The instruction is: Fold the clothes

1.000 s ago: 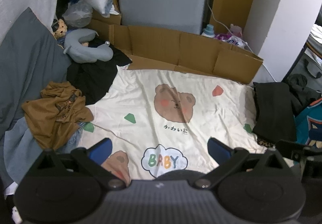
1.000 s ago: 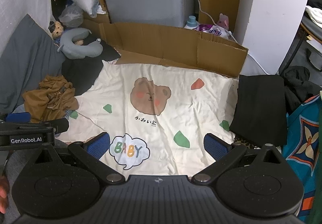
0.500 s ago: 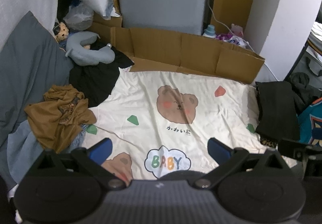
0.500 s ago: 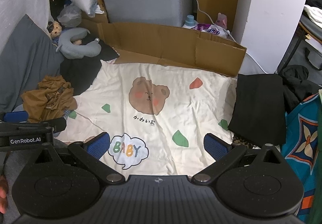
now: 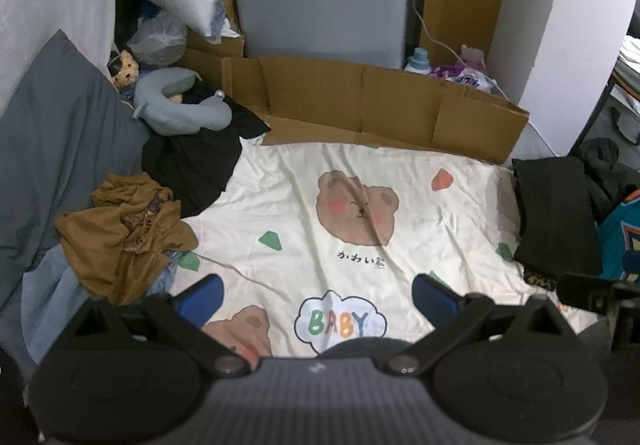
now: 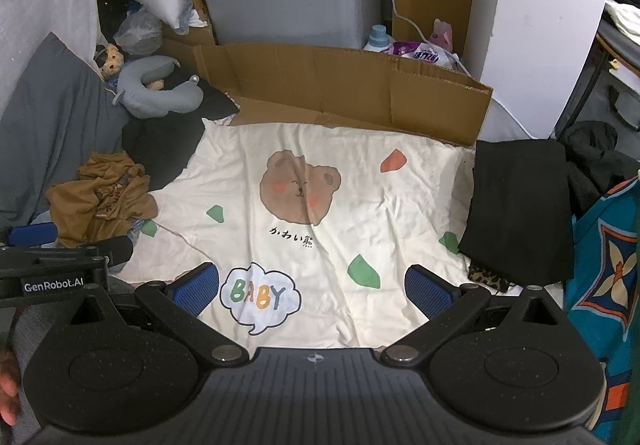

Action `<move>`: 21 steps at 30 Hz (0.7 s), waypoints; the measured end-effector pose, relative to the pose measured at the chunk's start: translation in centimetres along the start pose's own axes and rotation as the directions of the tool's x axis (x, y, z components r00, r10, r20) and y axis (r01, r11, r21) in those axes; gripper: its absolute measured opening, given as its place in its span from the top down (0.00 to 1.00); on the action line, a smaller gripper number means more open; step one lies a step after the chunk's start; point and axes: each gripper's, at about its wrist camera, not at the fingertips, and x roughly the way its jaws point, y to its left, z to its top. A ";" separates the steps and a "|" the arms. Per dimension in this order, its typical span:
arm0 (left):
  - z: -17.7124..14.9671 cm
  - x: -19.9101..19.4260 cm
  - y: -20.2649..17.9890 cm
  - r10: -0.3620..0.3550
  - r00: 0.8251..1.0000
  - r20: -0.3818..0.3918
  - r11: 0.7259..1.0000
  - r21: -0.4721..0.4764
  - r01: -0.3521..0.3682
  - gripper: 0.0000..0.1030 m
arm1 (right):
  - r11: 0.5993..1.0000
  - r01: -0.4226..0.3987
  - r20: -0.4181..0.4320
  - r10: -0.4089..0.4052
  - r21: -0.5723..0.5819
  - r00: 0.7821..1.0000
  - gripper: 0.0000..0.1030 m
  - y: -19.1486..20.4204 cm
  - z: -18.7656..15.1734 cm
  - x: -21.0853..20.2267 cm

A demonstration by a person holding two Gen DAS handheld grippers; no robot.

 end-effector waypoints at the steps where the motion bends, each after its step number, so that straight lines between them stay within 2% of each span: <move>1: 0.0 0.0 0.0 0.001 1.000 0.001 1.000 0.002 -0.001 0.01 | 1.000 0.000 -0.001 0.000 0.001 1.000 0.01 0.0 0.0 0.0; 21: -0.5 -0.2 -0.6 0.001 1.000 0.015 0.999 0.038 -0.001 0.01 | 1.000 0.007 0.003 -0.007 0.007 1.000 0.01 -0.1 -0.3 0.1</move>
